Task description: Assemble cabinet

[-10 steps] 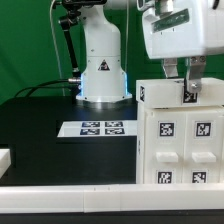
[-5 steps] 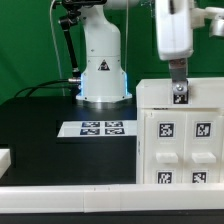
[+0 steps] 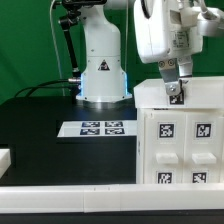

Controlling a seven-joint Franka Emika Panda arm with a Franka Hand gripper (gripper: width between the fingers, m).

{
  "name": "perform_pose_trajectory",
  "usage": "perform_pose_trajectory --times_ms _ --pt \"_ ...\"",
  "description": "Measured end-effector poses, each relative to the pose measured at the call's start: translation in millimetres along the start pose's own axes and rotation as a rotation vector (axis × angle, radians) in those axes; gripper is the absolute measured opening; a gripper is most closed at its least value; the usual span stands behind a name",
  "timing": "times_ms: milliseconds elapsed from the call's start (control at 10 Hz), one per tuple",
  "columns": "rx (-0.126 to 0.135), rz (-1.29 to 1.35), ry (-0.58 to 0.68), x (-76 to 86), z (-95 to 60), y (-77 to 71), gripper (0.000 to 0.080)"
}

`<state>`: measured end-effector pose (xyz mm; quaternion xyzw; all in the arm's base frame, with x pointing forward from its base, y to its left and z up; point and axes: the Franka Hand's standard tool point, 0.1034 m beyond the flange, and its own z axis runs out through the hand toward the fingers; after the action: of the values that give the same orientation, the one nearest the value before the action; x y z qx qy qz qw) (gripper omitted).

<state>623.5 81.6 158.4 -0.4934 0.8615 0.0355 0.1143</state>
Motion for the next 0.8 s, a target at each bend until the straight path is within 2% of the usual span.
perform_pose_trajectory --times_ms 200,300,400,500,800 --pt "0.0 -0.036 0.0 -0.9 1.0 0.9 0.0574" --pt "0.0 -0.04 0.0 -1.5 0.9 1.2 0.0749" --pt "0.005 -0.076 -0.007 -4.1 -3.2 0.6 0.0749" --pt "0.012 -0.093 -0.018 -8.2 -10.1 -0.4 0.0789" --pt "0.032 -0.125 -0.044 -16.5 -25.3 -3.9 0.0796"
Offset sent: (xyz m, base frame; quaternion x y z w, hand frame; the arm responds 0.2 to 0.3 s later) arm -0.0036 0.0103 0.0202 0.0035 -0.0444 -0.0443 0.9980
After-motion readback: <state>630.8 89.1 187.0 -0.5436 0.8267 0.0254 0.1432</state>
